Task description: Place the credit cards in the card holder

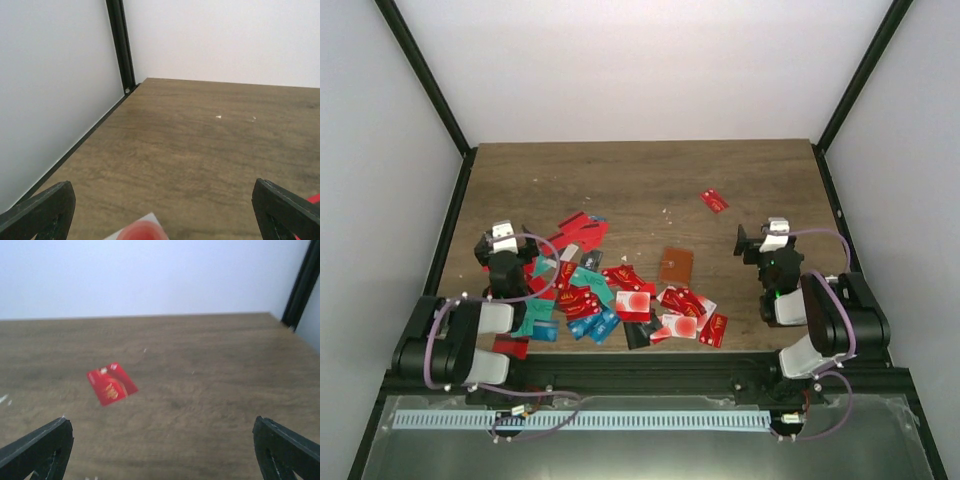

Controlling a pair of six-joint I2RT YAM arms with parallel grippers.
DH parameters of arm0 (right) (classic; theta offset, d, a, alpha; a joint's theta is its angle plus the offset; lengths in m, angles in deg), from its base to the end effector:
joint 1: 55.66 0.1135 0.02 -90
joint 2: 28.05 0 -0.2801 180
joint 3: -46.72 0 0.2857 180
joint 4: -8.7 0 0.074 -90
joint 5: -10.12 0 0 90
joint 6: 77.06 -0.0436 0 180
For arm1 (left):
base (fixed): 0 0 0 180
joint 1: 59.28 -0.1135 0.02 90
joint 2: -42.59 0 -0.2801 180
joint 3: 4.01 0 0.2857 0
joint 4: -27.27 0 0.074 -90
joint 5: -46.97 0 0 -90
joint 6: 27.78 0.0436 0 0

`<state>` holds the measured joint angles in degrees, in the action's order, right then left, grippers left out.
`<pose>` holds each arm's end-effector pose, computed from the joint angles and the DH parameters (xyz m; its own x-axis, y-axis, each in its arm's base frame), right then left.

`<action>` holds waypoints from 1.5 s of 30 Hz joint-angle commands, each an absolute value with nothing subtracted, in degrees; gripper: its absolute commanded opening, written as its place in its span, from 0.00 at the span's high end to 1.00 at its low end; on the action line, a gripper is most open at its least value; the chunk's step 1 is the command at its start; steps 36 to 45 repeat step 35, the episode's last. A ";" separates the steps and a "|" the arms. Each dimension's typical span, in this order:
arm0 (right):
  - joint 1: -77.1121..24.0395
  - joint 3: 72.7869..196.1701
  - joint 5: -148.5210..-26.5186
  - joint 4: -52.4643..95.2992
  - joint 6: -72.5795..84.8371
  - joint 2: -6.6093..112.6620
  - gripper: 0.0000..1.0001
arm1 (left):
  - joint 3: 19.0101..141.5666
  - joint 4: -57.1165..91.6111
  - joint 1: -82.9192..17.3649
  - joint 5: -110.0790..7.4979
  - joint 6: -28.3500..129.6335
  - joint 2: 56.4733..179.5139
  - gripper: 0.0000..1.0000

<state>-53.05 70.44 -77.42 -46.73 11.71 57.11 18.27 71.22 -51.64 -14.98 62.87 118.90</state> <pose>0.2497 0.0095 0.1294 -0.1046 0.0167 -0.9944 -0.0006 0.9999 0.0169 0.2329 -0.0106 0.1347 -0.1773 0.0339 -0.9836 -0.3396 0.9359 0.0935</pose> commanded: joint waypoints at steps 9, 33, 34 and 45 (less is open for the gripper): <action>-54.61 72.32 -84.87 -52.27 12.20 60.51 0.00 | 23.51 82.52 -60.20 -34.05 60.43 131.21 0.00; -54.69 73.12 -85.25 -50.32 11.98 60.51 0.00 | 23.02 84.54 -60.07 -34.59 60.99 131.69 0.00; -54.70 73.04 -85.23 -50.33 11.90 60.39 0.00 | 22.98 84.56 -59.96 -34.64 60.99 131.71 0.00; -54.70 72.74 -85.17 -50.77 11.96 60.26 0.00 | 22.97 84.58 -60.04 -34.60 61.00 131.71 0.00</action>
